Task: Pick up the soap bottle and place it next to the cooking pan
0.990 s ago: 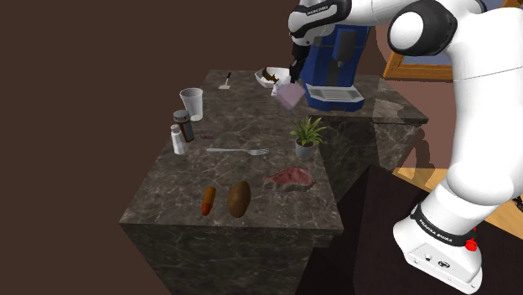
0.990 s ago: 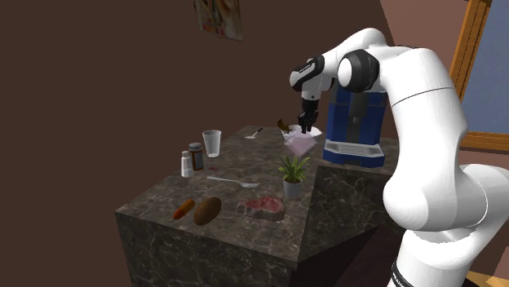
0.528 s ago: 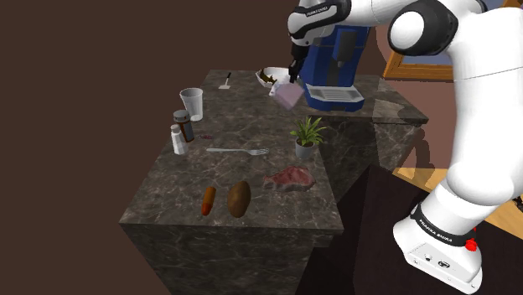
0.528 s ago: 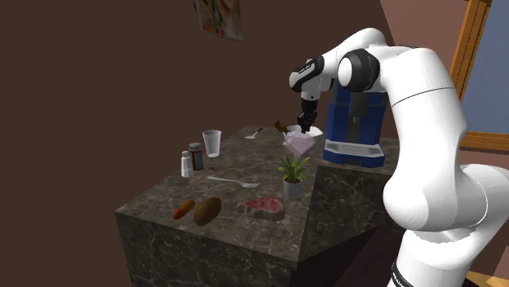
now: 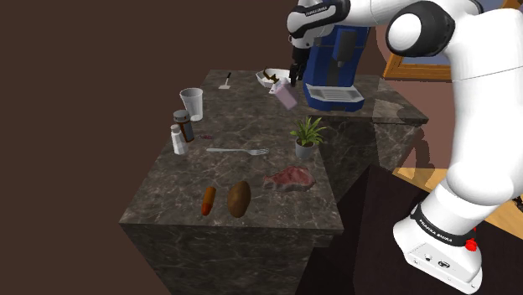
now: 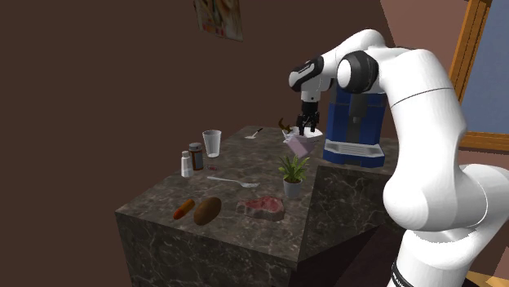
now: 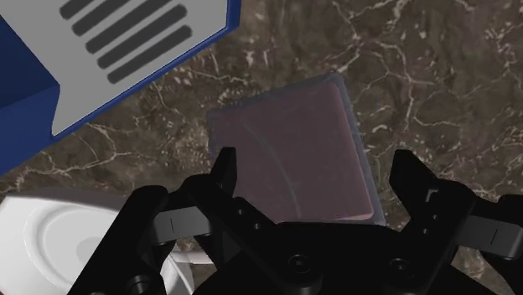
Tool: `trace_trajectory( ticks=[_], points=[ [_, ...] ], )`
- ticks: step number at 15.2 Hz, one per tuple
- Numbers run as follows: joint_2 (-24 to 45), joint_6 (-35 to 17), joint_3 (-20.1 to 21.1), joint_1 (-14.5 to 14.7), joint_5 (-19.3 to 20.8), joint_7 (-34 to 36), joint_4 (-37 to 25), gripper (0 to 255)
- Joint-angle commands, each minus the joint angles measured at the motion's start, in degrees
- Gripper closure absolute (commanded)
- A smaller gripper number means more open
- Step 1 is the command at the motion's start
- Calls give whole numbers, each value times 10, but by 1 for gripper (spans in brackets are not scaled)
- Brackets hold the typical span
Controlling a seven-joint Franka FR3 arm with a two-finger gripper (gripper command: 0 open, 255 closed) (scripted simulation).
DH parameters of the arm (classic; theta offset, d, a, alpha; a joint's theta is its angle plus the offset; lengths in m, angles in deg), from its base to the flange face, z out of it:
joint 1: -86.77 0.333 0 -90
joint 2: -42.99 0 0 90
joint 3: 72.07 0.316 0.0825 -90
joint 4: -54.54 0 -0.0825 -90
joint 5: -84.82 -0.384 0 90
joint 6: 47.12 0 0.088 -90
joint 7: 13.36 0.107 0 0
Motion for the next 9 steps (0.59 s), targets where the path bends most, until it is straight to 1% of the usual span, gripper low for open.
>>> trace_trajectory(
  ticks=[1,2,9],
  points=[
    [-5,33,-1,-1,1,0,-27,0],
    [-6,48,-1,-2,1,1,-41,0],
    [-6,48,-1,-2,1,1,-41,0]
  ],
)
